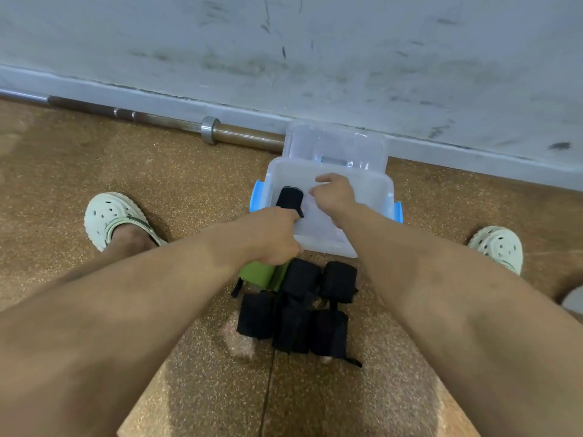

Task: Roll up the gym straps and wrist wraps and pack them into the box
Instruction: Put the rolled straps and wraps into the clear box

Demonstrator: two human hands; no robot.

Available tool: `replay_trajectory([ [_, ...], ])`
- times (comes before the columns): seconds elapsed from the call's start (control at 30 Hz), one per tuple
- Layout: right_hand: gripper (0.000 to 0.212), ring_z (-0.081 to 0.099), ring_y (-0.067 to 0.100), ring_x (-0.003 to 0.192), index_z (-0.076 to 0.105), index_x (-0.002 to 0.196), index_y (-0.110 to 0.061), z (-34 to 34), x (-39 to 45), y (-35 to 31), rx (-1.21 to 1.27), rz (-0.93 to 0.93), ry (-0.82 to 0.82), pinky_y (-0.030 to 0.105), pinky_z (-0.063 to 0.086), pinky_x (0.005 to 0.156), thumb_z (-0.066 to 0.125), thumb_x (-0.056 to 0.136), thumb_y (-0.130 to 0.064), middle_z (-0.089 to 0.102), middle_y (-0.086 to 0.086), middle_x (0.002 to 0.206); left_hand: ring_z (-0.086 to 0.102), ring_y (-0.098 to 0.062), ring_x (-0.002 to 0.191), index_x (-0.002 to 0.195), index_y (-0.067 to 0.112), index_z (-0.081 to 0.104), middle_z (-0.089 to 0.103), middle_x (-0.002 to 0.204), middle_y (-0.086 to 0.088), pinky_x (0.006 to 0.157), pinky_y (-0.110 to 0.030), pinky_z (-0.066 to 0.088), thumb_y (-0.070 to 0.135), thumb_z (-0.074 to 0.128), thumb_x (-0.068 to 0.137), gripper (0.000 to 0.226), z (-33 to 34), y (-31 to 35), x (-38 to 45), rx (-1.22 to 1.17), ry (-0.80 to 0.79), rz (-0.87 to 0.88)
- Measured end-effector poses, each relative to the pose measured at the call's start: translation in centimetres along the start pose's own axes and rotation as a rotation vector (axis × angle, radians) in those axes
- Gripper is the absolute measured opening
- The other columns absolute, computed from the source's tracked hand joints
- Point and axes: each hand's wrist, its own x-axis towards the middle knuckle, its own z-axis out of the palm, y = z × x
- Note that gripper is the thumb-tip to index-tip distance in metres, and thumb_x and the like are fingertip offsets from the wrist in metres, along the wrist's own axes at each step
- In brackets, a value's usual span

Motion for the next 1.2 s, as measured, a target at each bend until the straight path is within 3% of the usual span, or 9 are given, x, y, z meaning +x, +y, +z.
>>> replay_trajectory([
  [0.13, 0.026, 0.056, 0.002, 0.072, 0.063, 0.122, -0.018, -2.3, -4.2, -1.4, -0.112, -0.213, 0.082, 0.013, 0.043, 0.061, 0.063, 0.096, -0.013, 0.068, 0.002, 0.096, 0.053, -0.025, 0.123, 0.154, 0.018, 0.036, 0.051, 0.144, -0.003, 0.087, -0.030, 0.042, 0.037, 0.058, 0.099, 0.062, -0.4, 1.9, -2.0, 0.070, -0.007, 0.074],
  [0.33, 0.007, 0.058, 0.006, 0.070, 0.067, 0.103, -0.020, -4.0, -10.8, 2.6, -0.133, -0.354, 0.279, 0.021, 0.044, 0.063, 0.065, 0.096, -0.023, 0.062, -0.007, 0.077, 0.045, -0.025, 0.138, 0.159, 0.020, 0.028, 0.040, 0.158, -0.004, 0.099, -0.029, 0.037, 0.040, 0.058, 0.100, 0.069, -0.5, 3.4, -4.4, 0.051, 0.035, 0.116],
  [0.47, 0.007, 0.060, 0.012, 0.068, 0.067, 0.093, -0.024, -3.9, -14.1, 7.4, -0.108, -0.215, 0.363, 0.030, 0.049, 0.062, 0.065, 0.097, -0.029, 0.061, -0.008, 0.071, 0.037, -0.024, 0.146, 0.160, 0.020, 0.025, 0.031, 0.165, -0.001, 0.112, -0.032, 0.034, 0.043, 0.060, 0.099, 0.074, 0.2, 4.0, -5.2, 0.061, -0.023, 0.126],
  [0.6, 0.013, 0.067, 0.020, 0.089, 0.064, 0.100, -0.025, -3.4, -14.2, 12.3, -0.197, 0.055, 0.243, 0.033, 0.053, 0.075, 0.068, 0.095, -0.036, 0.067, -0.008, 0.088, 0.037, -0.024, 0.146, 0.161, 0.023, 0.024, 0.031, 0.164, 0.001, 0.113, -0.032, 0.032, 0.042, 0.060, 0.100, 0.073, -0.2, 4.3, -5.5, 0.058, -0.038, 0.134],
  [0.77, 0.066, 0.057, 0.032, 0.128, 0.053, 0.141, -0.009, -3.0, -12.4, 14.8, 0.002, 0.396, 0.116, 0.033, 0.043, 0.095, 0.078, 0.090, -0.042, 0.061, 0.008, 0.140, 0.039, -0.024, 0.145, 0.160, 0.027, 0.025, 0.033, 0.163, 0.002, 0.111, -0.032, 0.034, 0.044, 0.058, 0.100, 0.070, -1.1, 4.5, -5.1, 0.081, 0.017, 0.139],
  [0.83, 0.082, 0.052, 0.035, 0.136, 0.043, 0.152, -0.006, -2.6, -11.3, 15.6, 0.137, 0.464, 0.069, 0.040, 0.043, 0.107, 0.082, 0.087, -0.037, 0.054, 0.011, 0.149, 0.039, -0.024, 0.144, 0.160, 0.028, 0.024, 0.033, 0.163, 0.001, 0.110, -0.031, 0.034, 0.041, 0.056, 0.102, 0.068, -1.2, 4.5, -4.7, 0.094, -0.001, 0.120],
  [0.93, 0.097, 0.057, 0.035, 0.131, 0.040, 0.154, -0.011, -1.8, -10.0, 17.1, 0.315, 0.541, 0.010, 0.048, 0.048, 0.109, 0.093, 0.074, -0.032, 0.056, 0.009, 0.147, 0.039, -0.023, 0.144, 0.161, 0.025, 0.023, 0.034, 0.163, -0.001, 0.111, -0.031, 0.033, 0.037, 0.054, 0.104, 0.065, -1.3, 4.6, -4.0, 0.121, -0.001, 0.103],
  [1.07, 0.066, 0.067, 0.027, 0.110, 0.058, 0.135, -0.013, -0.6, -9.5, 17.7, 0.458, 0.558, -0.055, 0.040, 0.058, 0.086, 0.090, 0.078, -0.017, 0.069, 0.008, 0.122, 0.039, -0.022, 0.144, 0.161, 0.026, 0.022, 0.034, 0.163, 0.002, 0.110, -0.030, 0.034, 0.040, 0.056, 0.103, 0.068, -1.1, 5.1, -3.4, 0.157, -0.017, 0.101],
  [1.2, 0.050, 0.068, 0.027, 0.104, 0.063, 0.126, -0.013, -0.3, -10.0, 17.7, 0.489, 0.504, -0.008, 0.039, 0.059, 0.088, 0.086, 0.081, -0.012, 0.071, 0.007, 0.114, 0.040, -0.022, 0.144, 0.160, 0.026, 0.023, 0.033, 0.163, 0.003, 0.109, -0.030, 0.034, 0.042, 0.058, 0.101, 0.070, -1.0, 5.1, -3.2, 0.139, -0.044, 0.101],
])
